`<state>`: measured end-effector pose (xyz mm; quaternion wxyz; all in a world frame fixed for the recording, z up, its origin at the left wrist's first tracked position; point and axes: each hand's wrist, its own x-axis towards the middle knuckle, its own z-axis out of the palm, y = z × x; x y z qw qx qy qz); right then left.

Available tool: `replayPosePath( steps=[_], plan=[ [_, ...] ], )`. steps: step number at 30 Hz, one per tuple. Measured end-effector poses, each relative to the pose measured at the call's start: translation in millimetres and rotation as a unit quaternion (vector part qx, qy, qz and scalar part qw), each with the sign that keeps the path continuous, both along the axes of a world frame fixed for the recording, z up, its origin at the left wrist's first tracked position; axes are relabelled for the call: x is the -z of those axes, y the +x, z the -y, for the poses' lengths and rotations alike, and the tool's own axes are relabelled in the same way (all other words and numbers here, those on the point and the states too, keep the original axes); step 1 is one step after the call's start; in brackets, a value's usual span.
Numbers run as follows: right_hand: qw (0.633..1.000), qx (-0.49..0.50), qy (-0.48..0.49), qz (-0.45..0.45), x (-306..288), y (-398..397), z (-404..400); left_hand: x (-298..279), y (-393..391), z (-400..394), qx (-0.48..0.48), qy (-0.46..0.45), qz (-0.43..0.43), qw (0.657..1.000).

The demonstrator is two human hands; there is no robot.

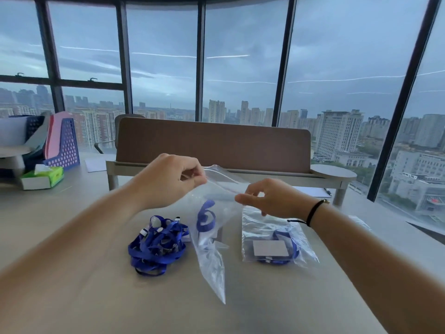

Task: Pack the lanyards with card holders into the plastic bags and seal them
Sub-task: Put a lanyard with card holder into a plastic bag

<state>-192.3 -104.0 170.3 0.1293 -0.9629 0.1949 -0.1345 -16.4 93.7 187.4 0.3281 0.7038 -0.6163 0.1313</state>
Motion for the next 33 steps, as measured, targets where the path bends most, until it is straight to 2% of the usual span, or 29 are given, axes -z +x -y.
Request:
replayPosePath(
  steps=[5, 8, 17, 20, 22, 25, 27, 31, 33],
  plan=[
    [0.995, -0.014, -0.095, 0.028, -24.7, -21.3, 8.2, -22.0, 9.6, -24.6, -0.012, 0.002, -0.011, 1.000],
    [0.992, -0.029, -0.094, 0.073, -37.9, -30.4, 7.1, -29.7, 9.2, -35.4, -0.014, 0.001, -0.022, 1.000],
    [0.973, -0.071, 0.008, 0.220, -75.0, -56.9, -19.2, -47.9, -4.2, -52.5, -0.004, -0.018, -0.058, 0.998],
    [0.951, -0.107, 0.091, 0.276, -82.3, -68.4, -25.6, -53.9, -9.5, -57.1, 0.015, -0.051, -0.089, 0.995],
    [0.942, -0.124, 0.153, 0.271, -80.7, -72.0, -23.8, -53.9, -12.5, -56.1, 0.040, -0.060, -0.128, 0.989],
    [0.954, -0.107, 0.171, 0.221, -68.6, -70.7, -15.3, -44.8, -12.0, -46.6, 0.061, -0.045, -0.206, 0.976],
    [0.952, -0.087, 0.191, 0.224, -60.0, -69.9, -9.2, -36.0, -10.0, -39.2, 0.068, -0.048, -0.267, 0.960],
    [0.948, -0.058, 0.219, 0.223, -50.2, -72.8, -2.0, -19.4, -6.5, -24.9, 0.070, -0.039, -0.293, 0.953],
    [0.945, -0.038, 0.227, 0.232, -46.4, -72.4, 3.2, -11.9, -5.0, -16.8, 0.076, -0.055, -0.332, 0.939]
  ],
)
